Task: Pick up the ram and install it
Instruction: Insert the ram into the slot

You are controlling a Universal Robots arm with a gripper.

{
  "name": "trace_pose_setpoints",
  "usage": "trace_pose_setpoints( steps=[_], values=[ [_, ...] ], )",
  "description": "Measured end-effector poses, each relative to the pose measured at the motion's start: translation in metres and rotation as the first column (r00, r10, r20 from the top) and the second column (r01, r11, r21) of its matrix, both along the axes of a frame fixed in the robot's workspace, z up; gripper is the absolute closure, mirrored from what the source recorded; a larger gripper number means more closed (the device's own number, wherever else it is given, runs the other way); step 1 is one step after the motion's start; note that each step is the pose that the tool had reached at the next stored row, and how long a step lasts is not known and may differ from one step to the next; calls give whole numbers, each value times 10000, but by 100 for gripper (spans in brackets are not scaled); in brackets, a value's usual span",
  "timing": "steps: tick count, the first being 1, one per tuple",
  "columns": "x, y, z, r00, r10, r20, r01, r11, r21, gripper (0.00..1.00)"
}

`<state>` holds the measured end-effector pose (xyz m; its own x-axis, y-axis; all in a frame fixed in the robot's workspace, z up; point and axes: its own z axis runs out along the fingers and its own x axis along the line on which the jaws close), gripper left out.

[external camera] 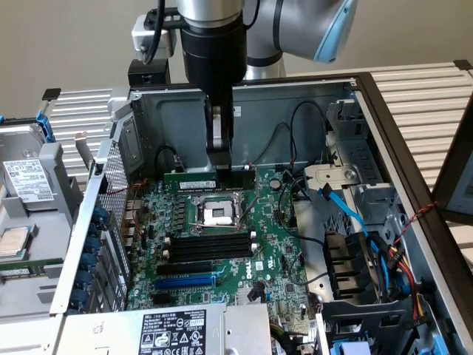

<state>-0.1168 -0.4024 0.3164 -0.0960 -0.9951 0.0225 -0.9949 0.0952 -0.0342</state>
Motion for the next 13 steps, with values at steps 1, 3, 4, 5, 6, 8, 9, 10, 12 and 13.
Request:
trace_pose_setpoints(
  steps=[1, 3, 4, 5, 6, 8, 9, 10, 12, 13],
  values=[
    [-5, 0, -18, 10000, -2, 2, 2, 10000, 0, 88],
    [-13, 0, -54, 10000, -7, 7, 7, 10000, 0, 88],
    [-18, 0, -72, 10000, -11, 8, 11, 10000, 0, 88],
    [-23, 0, -90, 10000, -16, 10, 16, 10000, -1, 88],
    [-28, 0, -109, 10000, -22, 11, 22, 10000, -1, 88],
    [-33, 0, -146, 10000, -30, 12, 30, 10000, 1, 88],
    [-33, 0, -164, 10000, -30, 13, 30, 10000, 0, 88],
    [-33, 0, -181, 10000, -31, 13, 31, 10000, 0, 88],
    [-33, 0, -218, 10000, -31, 12, 31, 10000, -1, 88],
    [-33, 0, -236, 10000, -32, 12, 32, 10000, 0, 88]
  ],
)
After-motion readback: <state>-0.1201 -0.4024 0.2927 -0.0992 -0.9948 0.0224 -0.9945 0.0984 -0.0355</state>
